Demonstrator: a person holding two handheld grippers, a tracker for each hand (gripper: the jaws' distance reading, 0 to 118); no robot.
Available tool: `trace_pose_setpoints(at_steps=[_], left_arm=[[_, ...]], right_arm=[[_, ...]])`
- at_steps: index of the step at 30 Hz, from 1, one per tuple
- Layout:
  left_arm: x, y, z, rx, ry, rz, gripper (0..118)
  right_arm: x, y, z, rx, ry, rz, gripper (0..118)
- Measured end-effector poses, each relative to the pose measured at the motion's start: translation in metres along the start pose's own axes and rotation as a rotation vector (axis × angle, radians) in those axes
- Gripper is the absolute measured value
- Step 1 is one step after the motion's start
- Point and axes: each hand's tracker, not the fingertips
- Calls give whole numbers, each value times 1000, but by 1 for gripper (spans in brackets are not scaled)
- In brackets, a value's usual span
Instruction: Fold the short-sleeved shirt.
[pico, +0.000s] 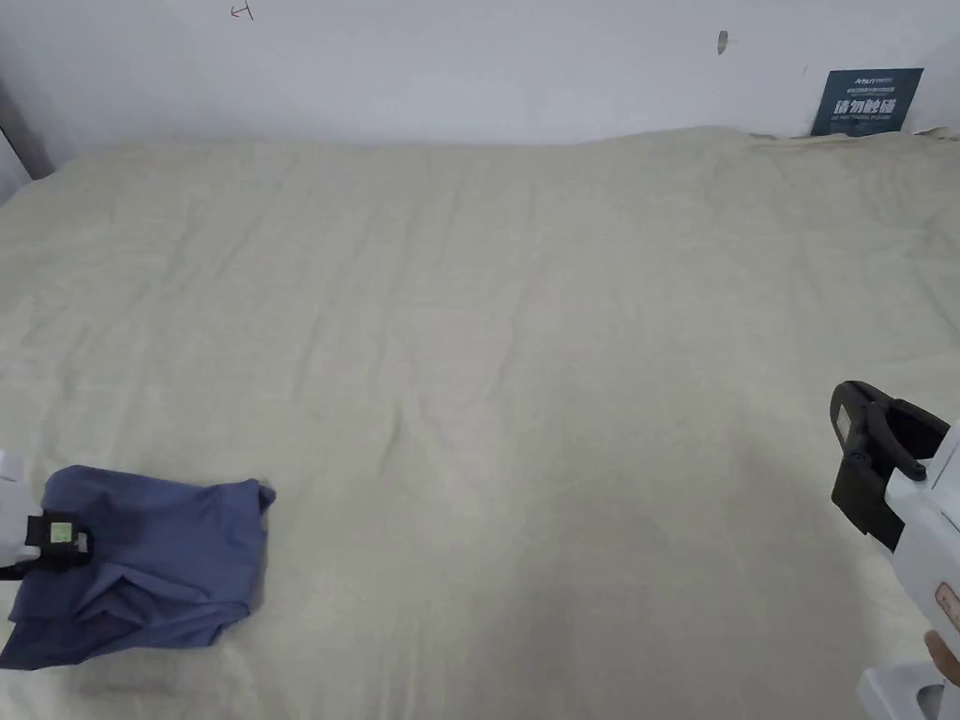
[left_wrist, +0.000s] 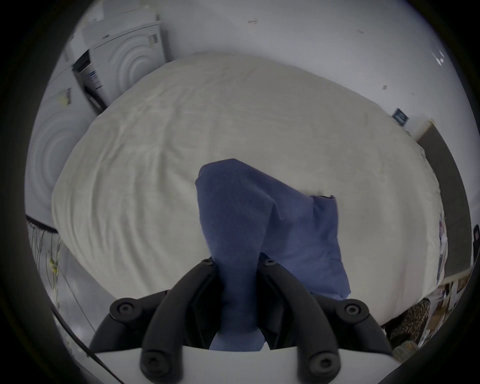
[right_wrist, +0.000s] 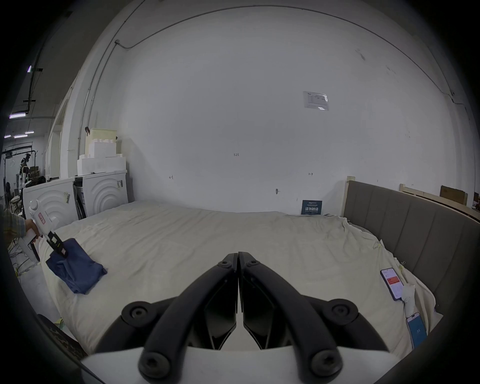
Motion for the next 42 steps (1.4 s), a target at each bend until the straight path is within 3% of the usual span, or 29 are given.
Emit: trace_pose_setpoints(at_steps=[7, 8, 12, 26, 36, 40, 42], left_arm=[[6, -3, -18, -8, 51, 11, 24], [8, -4, -20, -6, 73, -2, 35], [15, -8, -17, 23, 159, -3, 118], [94, -26, 137, 647, 28, -21, 118], [179, -62, 219, 948, -47, -93, 118], [218, -86, 227, 1060, -55, -104, 113], [235, -99, 227, 1128, -59, -110, 103]], right_arm=[[3, -9, -5, -39, -13, -6, 0], [4, -8, -5, -45, -14, -10, 0], [8, -8, -3, -52, -16, -8, 0], [19, 36, 20, -13, -85, 2, 0], [26, 69, 46, 85, -119, 13, 0], [28, 74, 54, 113, -129, 24, 0], [29, 75, 57, 118, -129, 22, 0]])
